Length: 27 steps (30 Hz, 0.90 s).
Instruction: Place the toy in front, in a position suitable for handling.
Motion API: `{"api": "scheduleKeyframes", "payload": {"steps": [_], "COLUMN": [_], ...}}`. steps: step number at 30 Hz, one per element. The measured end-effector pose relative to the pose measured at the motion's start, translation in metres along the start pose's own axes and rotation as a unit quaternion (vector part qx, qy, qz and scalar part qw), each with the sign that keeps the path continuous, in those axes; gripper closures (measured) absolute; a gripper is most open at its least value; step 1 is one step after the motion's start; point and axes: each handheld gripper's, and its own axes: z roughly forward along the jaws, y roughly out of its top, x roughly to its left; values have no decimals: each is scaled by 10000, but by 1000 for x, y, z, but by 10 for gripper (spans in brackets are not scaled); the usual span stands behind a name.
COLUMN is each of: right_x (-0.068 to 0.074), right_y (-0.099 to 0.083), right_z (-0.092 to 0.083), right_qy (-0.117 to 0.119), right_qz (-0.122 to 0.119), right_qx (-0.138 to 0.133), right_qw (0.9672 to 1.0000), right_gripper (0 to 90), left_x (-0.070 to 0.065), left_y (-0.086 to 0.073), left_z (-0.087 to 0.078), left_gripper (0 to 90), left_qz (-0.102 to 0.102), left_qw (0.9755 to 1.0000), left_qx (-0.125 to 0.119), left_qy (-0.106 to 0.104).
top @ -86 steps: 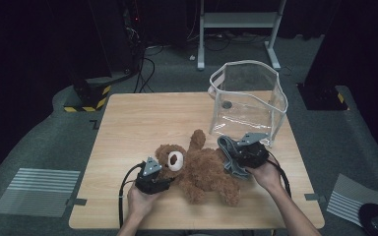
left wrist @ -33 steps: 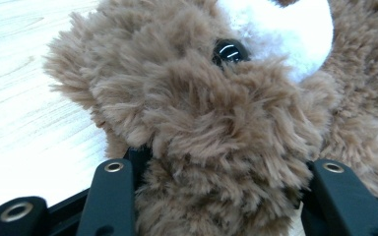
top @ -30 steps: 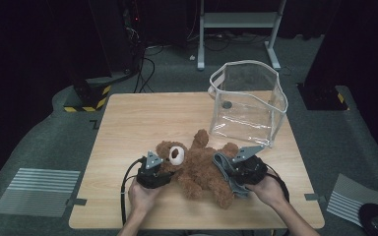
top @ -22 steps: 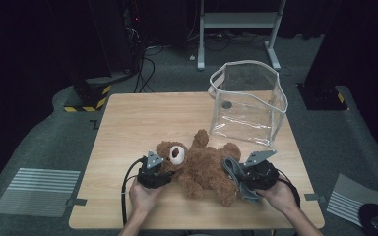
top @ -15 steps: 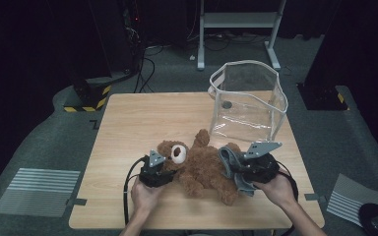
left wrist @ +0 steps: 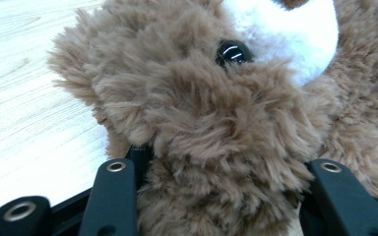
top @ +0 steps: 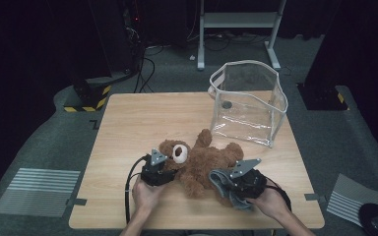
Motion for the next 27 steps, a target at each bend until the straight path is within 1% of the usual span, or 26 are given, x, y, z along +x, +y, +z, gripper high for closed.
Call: {"api": "scheduleKeyframes", "payload": {"steps": [1,2,3,4,5,6,7,9,10,11,12,13,15,16,17,18,19,20,21,22,23,26,27], "right_x": [0,-3,-4,-4,-7,-7,-8,-11,-13,-13,-14,-12,-8,-8,-3,-3,0,0,1,1,1,3,5], "right_y": [0,-6,-7,-7,-7,-7,-6,-1,5,5,9,19,30,30,39,39,45,45,44,42,42,34,27], "right_z": [0,-3,-5,-5,-7,-7,-8,-11,-15,-15,-18,-24,-26,-26,-22,-22,-12,-12,-1,3,3,7,7], "right_qy": [0,-29,-49,-49,-120,-120,-166,-271,-337,-337,-333,-314,-243,-243,-165,-165,-87,-87,-32,13,13,160,246], "right_qz": [0,112,164,164,197,197,187,188,211,211,207,164,73,73,-20,-20,-105,-105,-117,-105,-105,-102,-158], "right_qx": [0,-24,-38,-38,-57,-57,-68,-104,-223,-223,-324,-552,-701,-701,-698,-698,-597,-597,-459,-424,-424,-296,-185], "right_qw": [10000,9999,9998,9998,9997,9997,9997,9994,9990,9990,9987,9978,9972,9972,9974,9974,9981,9981,9989,9990,9990,9994,9994], "right_gripper": [755,754,754,754,754,754,753,753,753,753,753,753,752,752,752,752,750,750,750,750,750,749,750], "left_x": [0,0,3,3,4,5,4,5,6,6,5,5,5,5,5,5,5,5,5,6,6,5,5], "left_y": [0,0,1,1,2,3,4,5,6,6,6,6,6,6,6,6,6,5,4,4,3,1,1], "left_z": [0,1,3,3,4,5,6,8,8,8,8,8,8,8,7,7,7,7,7,6,6,4,3], "left_gripper": [514,514,515,516,519,519,522,525,525,524,524,523,521,521,518,517,516,516,515,514,514,511,509], "left_qz": [0,-25,-123,-123,-191,-181,-235,-271,-238,-238,-233,-237,-221,-208,-201,-201,-182,-194,-206,-192,-184,-137,-138], "left_qw": [10000,10000,9999,9999,9998,9998,9996,9995,9996,9996,9997,9997,9997,9997,9998,9998,9998,9998,9998,9998,9998,9999,9999], "left_qx": [0,-13,-66,-66,-98,-118,-136,-137,-111,-111,-104,-98,-82,-79,-72,-72,-72,-79,-84,-83,-86,-77,-82], "left_qy": [0,-4,-18,-18,-26,8,14,37,63,63,62,56,49,49,37,37,39,22,5,-6,-14,-37,-45]}}
